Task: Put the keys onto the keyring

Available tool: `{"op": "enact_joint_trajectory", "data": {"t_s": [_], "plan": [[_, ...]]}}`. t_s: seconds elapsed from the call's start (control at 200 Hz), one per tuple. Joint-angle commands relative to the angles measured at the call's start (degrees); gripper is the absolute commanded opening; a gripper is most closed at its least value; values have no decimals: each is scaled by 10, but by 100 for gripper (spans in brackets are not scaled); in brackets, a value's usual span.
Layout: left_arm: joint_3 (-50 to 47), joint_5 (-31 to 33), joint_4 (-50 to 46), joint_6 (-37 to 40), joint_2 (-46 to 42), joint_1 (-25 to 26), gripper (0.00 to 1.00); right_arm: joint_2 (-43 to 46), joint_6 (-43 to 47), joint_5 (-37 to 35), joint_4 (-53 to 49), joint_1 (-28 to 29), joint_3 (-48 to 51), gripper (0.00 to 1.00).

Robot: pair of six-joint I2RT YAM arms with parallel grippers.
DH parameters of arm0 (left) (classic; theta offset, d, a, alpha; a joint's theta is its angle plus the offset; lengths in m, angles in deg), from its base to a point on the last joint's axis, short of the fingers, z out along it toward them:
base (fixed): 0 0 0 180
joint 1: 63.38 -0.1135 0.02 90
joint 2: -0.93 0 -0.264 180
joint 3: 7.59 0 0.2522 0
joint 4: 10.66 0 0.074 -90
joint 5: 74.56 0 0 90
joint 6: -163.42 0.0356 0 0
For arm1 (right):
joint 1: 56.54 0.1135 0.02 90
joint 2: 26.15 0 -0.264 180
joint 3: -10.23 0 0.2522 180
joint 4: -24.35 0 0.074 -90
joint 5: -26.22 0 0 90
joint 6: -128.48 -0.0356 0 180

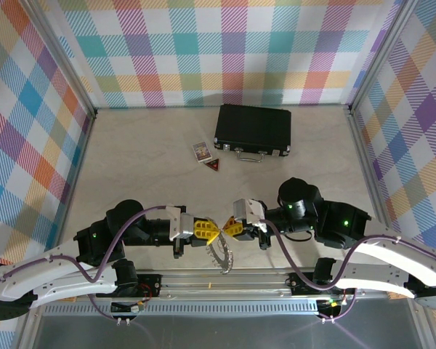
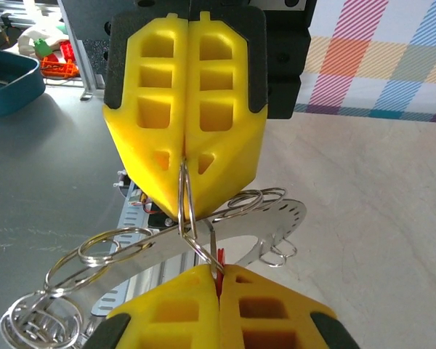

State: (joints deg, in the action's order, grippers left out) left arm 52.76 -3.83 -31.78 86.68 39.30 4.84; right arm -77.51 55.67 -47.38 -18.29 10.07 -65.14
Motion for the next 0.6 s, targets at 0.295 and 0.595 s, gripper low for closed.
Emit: {"op": "enact_joint_trajectory", "data": {"t_s": [0.295, 0.595], "plan": [[-7, -28, 40, -3, -15, 1, 0, -30, 9, 74, 7, 3, -13, 0], [-19, 19, 53, 4, -32, 1, 0, -31, 14, 70, -11, 3, -12, 0]]}}
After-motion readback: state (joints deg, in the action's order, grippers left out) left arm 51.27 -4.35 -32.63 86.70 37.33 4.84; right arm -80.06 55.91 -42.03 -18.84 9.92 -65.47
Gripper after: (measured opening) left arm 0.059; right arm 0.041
